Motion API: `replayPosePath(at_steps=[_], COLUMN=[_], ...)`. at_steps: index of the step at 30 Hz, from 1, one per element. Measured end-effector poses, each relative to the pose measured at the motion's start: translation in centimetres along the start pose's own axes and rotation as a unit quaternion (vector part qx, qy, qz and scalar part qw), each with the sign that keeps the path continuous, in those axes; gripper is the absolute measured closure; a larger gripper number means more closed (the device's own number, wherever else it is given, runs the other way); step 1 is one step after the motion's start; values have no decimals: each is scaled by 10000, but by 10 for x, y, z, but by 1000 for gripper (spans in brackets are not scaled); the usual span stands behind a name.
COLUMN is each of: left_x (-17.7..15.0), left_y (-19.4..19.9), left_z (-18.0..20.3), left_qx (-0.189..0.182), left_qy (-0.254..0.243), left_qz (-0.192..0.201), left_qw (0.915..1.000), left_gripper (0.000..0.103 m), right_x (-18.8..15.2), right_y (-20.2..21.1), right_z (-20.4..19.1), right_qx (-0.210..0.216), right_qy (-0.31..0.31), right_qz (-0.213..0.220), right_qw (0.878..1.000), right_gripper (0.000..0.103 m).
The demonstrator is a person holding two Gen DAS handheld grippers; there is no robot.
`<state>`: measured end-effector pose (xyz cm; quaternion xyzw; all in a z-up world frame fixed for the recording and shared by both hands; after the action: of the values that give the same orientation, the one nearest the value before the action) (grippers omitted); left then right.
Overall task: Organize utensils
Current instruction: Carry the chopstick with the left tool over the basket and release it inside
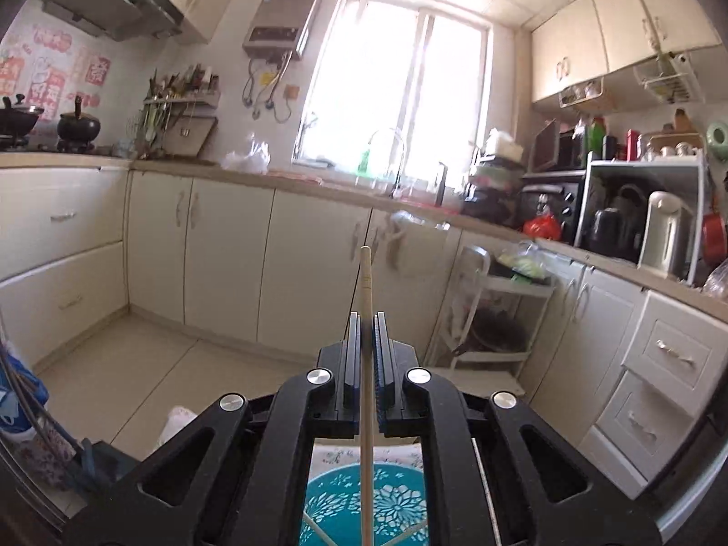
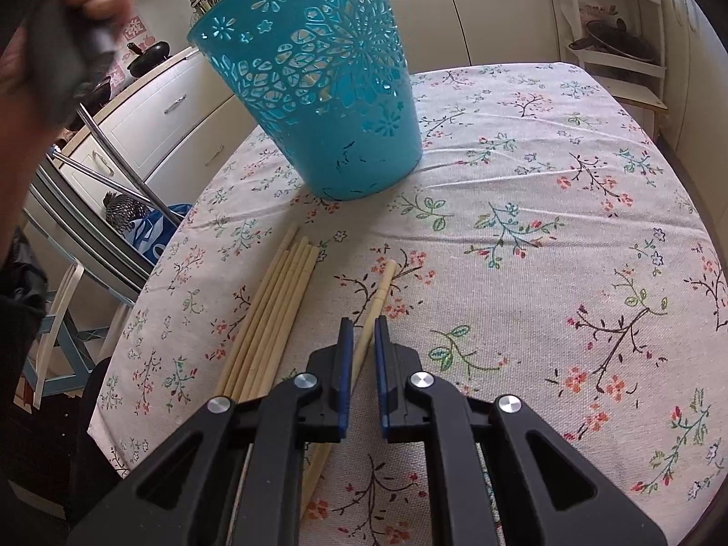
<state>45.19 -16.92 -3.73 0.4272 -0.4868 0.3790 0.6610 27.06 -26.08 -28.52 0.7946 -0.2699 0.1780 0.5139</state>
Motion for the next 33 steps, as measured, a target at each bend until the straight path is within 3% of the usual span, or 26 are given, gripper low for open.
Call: replayPosePath(at_steps=[9, 17, 20, 22, 26, 31, 33], left_x=[-52, -72, -76, -78, -80, -96, -112], left_y=[-18, -11, -3, 6, 29, 72, 81], left_z=[-10, -24, -25, -31, -48, -83, -99], left_qx=[198, 144, 91, 139, 230, 647, 784], left_qy=[-180, -211, -305, -309, -210, -13, 108], left_qz=[-489, -752, -860, -867, -845, -760, -912], left_qw=[9984, 9968, 9958, 9957, 9959, 9950, 9927], left_gripper=[98, 98, 80, 60, 54, 27, 22], right_x=[0, -1, -1, -1, -1, -1, -1], right_y=[0, -2, -2, -2, -3, -2, -2], right_z=[-2, -4, -4, -5, -7, -10, -14], right_qx=[15, -52, -63, -87, -188, -326, -436], right_qy=[-13, 34, 40, 71, 172, 284, 359], right_qz=[1, 13, 13, 13, 7, -103, -170], right_qw=[10000, 10000, 10000, 9999, 9997, 9990, 9983], right_gripper=[94, 93, 93, 93, 93, 89, 86])
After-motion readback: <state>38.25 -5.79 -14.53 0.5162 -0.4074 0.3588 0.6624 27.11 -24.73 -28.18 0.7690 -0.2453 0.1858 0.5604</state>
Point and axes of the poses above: each gripper's, at about its wrist camera, not at the fingertips, and y roughly against the way its jaws point, z to its right, x to its top, the point moved 4 cm from there along -y, roughly the way its jaws point, and after that the axes turned 2 degrees about -y, right-handed, at the moved point
